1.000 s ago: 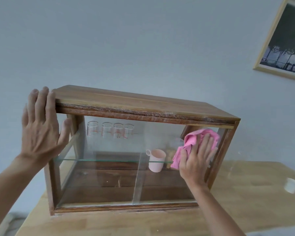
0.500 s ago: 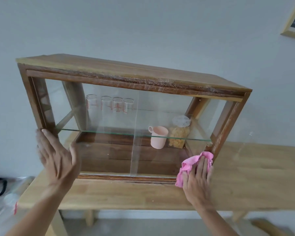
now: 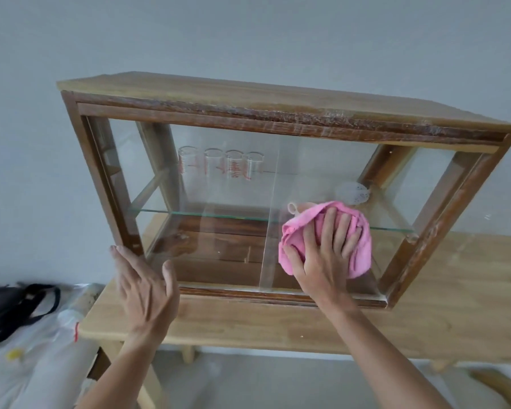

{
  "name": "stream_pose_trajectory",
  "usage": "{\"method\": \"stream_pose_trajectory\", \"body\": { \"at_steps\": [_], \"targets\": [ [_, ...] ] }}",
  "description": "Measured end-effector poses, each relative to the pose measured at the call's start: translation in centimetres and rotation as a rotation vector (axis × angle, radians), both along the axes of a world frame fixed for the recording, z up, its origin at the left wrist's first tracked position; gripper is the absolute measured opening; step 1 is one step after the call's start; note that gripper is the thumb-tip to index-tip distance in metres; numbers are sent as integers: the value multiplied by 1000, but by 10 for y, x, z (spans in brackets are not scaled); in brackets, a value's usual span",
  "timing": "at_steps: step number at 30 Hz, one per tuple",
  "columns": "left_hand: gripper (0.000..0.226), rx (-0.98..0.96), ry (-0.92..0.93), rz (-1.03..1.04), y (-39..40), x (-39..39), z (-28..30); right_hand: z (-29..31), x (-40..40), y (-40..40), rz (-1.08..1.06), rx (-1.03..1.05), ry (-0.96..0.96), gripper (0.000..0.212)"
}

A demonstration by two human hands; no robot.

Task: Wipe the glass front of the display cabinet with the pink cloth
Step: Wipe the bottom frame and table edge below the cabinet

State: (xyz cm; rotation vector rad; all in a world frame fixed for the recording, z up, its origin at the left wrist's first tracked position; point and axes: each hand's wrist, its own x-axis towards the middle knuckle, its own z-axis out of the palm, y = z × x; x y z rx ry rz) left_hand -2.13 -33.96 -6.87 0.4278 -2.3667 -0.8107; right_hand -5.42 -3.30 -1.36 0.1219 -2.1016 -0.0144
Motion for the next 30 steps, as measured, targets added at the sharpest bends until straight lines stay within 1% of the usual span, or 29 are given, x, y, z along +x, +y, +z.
{"method": "stream_pose_trajectory", "body": {
  "at_steps": [3,4,5,8,9,11,14,16,17,19,21,22,23,24,26,27,28,30],
  "targets": [
    [85,-15,-18,-10,-2,-1,-2,33,-21,-41,21,-72,159,58],
    [86,-14,-24,-11,-3,-1,-2,31,-24,-54,36,-66,175,57],
    [86,-13,-29,-12,-3,-1,-2,22,-25,-66,70,-14,166,57],
    [86,-4,-19,-15,-3,-2,-4,-40,-13,-81,210,308,35,68],
    [86,3,-22,-19,-5,-2,-4,-62,-6,-80,228,393,-26,69],
    [86,6,-24,-40,-8,-2,-5,-87,6,-75,214,449,-120,64],
    [83,-27,6,-78,-19,2,-10,-80,10,-79,212,423,-160,57],
    [80,-45,34,-135,-28,7,-15,-50,4,-95,226,367,-95,54],
    [79,-57,44,-163,-33,8,-17,-29,-2,-109,226,299,-47,53],
    [77,-88,47,-207,-45,12,-18,9,-18,-142,192,141,15,58],
    [74,-134,37,-245,-56,17,-18,29,-29,-169,133,59,46,65],
    [71,-159,32,-260,-62,19,-18,29,-30,-178,126,92,58,66],
    [69,-184,25,-272,-68,21,-18,18,-27,-182,152,185,55,65],
    [67,-215,17,-283,-75,22,-18,0,-22,-182,196,313,24,64],
    [62,-291,20,-316,-90,23,-20,-40,-5,-174,260,552,-121,66],
    [61,-326,29,-338,-94,23,-21,-55,2,-166,261,595,-211,67],
    [61,-348,37,-363,-97,23,-22,-63,7,-158,261,589,-295,68],
    [60,-361,49,-411,-106,26,-22,-67,17,-147,314,595,-473,71]
  ]
}}
